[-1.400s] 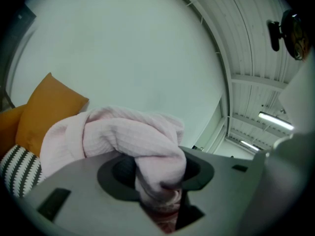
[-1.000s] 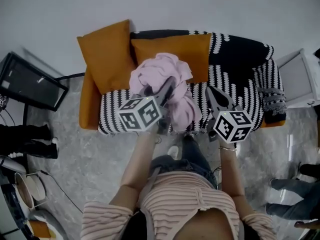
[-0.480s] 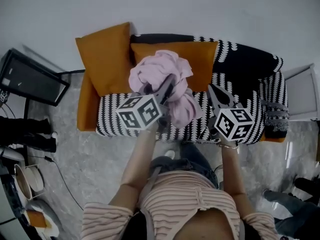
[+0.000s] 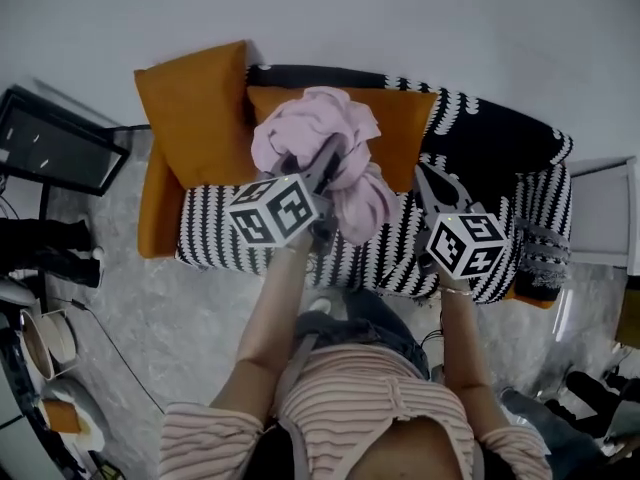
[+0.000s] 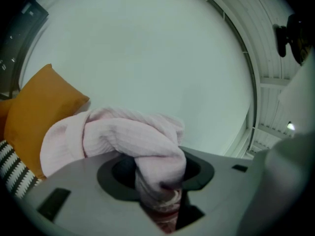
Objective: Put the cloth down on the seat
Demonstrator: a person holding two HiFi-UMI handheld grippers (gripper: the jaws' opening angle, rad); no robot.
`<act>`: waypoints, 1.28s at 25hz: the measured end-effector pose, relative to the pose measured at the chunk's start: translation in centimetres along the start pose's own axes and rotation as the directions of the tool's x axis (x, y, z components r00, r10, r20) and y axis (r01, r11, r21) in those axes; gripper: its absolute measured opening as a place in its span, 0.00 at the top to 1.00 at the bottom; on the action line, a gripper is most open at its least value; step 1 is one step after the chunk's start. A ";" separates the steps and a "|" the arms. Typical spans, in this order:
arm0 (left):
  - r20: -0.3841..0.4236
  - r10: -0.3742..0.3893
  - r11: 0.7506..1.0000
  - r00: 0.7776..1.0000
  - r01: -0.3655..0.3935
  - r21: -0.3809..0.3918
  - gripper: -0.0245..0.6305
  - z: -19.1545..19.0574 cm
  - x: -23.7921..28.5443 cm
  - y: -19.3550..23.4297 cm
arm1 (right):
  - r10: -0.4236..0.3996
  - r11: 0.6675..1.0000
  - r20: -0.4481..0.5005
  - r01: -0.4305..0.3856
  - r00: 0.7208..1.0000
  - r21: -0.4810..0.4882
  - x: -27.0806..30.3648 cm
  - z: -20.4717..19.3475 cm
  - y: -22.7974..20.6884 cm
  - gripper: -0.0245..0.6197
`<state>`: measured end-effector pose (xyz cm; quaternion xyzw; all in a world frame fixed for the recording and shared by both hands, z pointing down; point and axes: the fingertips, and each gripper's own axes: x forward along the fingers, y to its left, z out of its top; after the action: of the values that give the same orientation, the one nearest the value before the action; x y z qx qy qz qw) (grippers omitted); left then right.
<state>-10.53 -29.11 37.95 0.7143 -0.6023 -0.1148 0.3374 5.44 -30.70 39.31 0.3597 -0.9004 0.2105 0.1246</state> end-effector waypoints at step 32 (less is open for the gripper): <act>0.071 0.193 0.972 0.979 -0.180 -0.152 0.67 0.4 19.3 6.9 | 0.124 0.987 -0.158 -0.137 0.980 -0.079 12.4 0.4 -9.3 0.95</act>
<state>-11.43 -47.70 46.60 0.6226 -0.6707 -0.1562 0.3716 3.07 -44.35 46.30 0.2767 -0.9184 0.2045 0.1951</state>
